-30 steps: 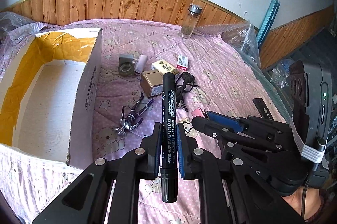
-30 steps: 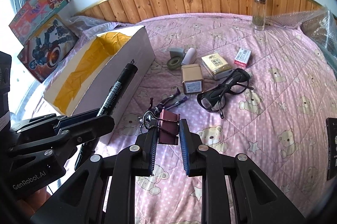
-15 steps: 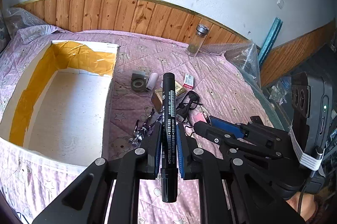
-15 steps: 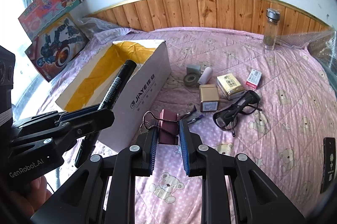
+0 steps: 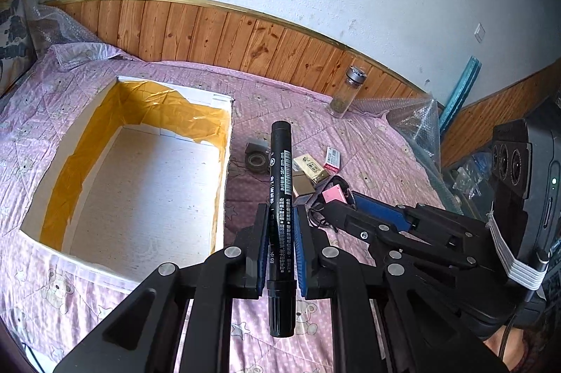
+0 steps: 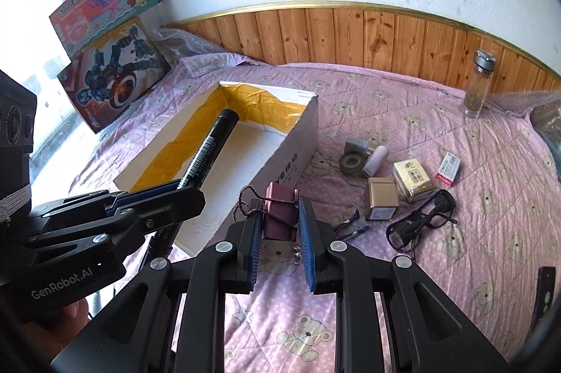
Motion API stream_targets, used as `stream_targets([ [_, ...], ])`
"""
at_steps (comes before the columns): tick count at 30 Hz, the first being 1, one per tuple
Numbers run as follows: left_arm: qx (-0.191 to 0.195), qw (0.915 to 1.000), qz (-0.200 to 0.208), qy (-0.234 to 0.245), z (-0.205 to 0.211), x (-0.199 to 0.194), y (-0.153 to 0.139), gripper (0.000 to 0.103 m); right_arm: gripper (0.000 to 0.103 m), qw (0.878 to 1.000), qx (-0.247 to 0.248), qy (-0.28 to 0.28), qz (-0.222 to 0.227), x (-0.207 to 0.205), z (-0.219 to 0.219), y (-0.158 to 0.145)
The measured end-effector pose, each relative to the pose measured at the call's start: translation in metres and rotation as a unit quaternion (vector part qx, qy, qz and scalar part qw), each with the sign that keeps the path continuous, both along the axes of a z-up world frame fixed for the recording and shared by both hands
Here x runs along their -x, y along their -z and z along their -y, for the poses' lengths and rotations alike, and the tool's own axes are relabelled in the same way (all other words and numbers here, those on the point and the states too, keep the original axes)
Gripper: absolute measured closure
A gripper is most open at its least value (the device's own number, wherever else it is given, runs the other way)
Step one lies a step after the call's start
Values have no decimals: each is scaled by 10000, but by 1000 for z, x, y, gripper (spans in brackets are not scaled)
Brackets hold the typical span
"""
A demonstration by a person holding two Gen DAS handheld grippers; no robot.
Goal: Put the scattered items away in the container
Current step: 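Carry the marker in the left tool and the clip in the right tool over the box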
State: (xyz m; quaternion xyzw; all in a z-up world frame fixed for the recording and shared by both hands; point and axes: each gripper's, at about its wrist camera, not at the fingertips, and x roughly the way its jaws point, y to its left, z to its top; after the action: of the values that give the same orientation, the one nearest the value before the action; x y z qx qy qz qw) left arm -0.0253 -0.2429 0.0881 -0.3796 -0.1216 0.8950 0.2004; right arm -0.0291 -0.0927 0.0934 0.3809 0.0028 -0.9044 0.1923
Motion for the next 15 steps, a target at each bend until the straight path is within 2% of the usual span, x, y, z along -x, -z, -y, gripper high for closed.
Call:
stream_targets([
  [15, -84, 9980, 127, -609, 68, 22, -3, 89, 81, 9981, -57, -610, -90, 27, 62, -15],
])
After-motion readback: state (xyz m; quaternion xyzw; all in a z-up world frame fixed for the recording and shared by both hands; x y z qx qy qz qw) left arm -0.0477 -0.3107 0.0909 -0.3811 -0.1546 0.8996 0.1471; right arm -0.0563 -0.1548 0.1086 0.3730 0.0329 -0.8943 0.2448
